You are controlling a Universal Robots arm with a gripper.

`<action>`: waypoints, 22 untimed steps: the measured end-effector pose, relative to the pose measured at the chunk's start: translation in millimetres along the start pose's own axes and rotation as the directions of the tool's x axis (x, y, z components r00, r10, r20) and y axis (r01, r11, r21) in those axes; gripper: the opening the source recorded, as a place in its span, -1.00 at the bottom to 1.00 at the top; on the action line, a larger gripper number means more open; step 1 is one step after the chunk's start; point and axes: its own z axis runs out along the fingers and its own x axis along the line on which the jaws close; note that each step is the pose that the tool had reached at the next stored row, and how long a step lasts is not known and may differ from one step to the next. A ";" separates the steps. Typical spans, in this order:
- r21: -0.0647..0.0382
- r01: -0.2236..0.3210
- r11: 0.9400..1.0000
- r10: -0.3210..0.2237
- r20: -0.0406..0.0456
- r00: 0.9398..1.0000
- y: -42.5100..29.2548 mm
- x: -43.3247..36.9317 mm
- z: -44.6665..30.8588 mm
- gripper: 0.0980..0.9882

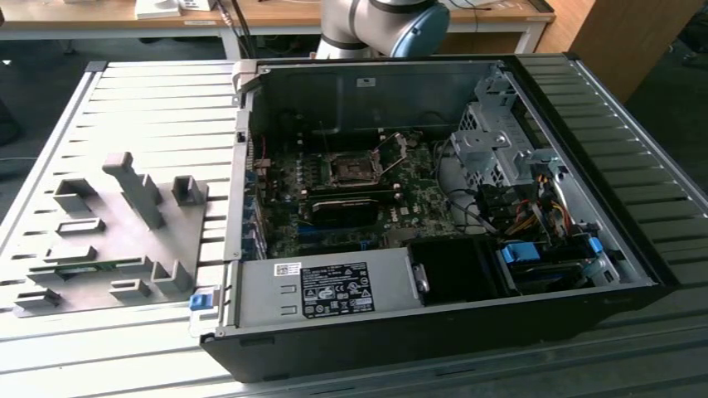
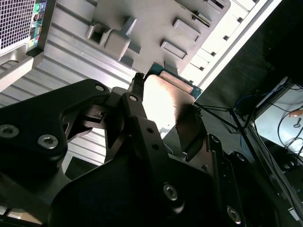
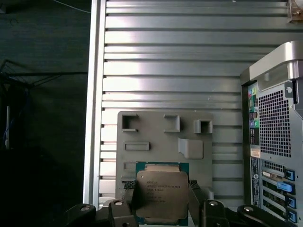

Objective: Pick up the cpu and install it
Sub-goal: 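Pick up the cpu and move it towards the insertion slot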

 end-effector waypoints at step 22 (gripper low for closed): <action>0.000 0.000 1.000 0.000 0.000 1.000 0.3 -32.6 -0.6 -0.03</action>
